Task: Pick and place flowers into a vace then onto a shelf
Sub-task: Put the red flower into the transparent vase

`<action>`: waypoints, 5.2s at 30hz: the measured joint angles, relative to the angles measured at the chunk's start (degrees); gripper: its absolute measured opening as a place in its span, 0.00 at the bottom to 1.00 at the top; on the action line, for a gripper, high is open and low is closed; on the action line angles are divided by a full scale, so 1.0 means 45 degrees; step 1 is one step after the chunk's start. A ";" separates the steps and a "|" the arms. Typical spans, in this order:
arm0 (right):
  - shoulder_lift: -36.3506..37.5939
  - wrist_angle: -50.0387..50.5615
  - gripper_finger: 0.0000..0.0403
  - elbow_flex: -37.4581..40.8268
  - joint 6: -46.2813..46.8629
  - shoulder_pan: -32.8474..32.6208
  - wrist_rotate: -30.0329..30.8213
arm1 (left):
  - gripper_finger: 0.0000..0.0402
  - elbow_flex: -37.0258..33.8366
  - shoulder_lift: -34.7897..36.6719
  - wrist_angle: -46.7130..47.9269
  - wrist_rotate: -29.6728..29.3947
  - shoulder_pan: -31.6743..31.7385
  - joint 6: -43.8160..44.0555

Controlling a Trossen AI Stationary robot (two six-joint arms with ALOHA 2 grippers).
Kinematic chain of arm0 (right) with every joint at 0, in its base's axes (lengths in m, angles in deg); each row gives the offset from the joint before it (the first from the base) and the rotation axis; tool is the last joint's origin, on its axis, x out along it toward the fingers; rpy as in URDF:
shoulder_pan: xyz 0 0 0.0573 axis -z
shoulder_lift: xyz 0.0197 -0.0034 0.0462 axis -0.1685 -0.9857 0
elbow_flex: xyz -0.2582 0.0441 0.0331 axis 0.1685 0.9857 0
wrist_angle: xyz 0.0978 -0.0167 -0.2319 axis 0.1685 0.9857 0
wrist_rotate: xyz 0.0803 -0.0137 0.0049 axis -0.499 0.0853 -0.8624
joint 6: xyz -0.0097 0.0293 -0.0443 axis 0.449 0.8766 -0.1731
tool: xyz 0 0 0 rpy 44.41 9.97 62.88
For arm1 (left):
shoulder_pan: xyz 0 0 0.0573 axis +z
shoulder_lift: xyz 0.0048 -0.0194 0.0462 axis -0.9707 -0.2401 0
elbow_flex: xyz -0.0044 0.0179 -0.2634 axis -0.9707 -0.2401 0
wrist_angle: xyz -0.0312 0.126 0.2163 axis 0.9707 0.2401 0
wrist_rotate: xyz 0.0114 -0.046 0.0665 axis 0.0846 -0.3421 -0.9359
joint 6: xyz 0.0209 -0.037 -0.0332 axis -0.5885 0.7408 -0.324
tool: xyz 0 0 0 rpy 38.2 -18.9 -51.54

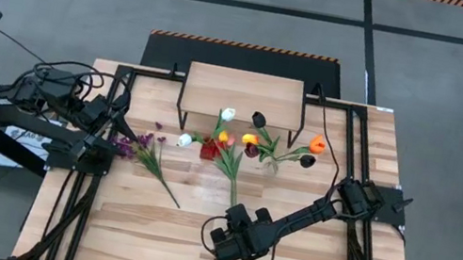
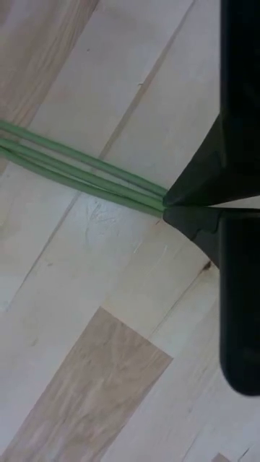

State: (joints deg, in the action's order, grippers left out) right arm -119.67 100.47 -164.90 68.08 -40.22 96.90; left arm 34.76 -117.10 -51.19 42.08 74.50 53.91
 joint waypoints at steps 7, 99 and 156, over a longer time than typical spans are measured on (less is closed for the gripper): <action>0.0005 0.0022 0.00 -0.0004 0.0007 -0.0025 -0.0249 | 0.50 0.0000 0.0000 -0.0005 0.0000 0.0000 0.0005; -0.0005 0.0825 0.22 -0.0772 -0.1700 0.0115 -0.1993 | 0.50 -0.0005 -0.0001 -0.0019 0.0058 0.0004 0.0525; 0.0102 -0.0471 0.08 0.0112 -0.1688 0.0228 -0.2234 | 0.50 -0.0005 -0.0004 0.0024 0.0384 0.0004 0.0675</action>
State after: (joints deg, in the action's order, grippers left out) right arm -119.21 98.35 -164.40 60.49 -39.19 86.84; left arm 34.74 -117.12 -51.08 43.81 74.52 56.95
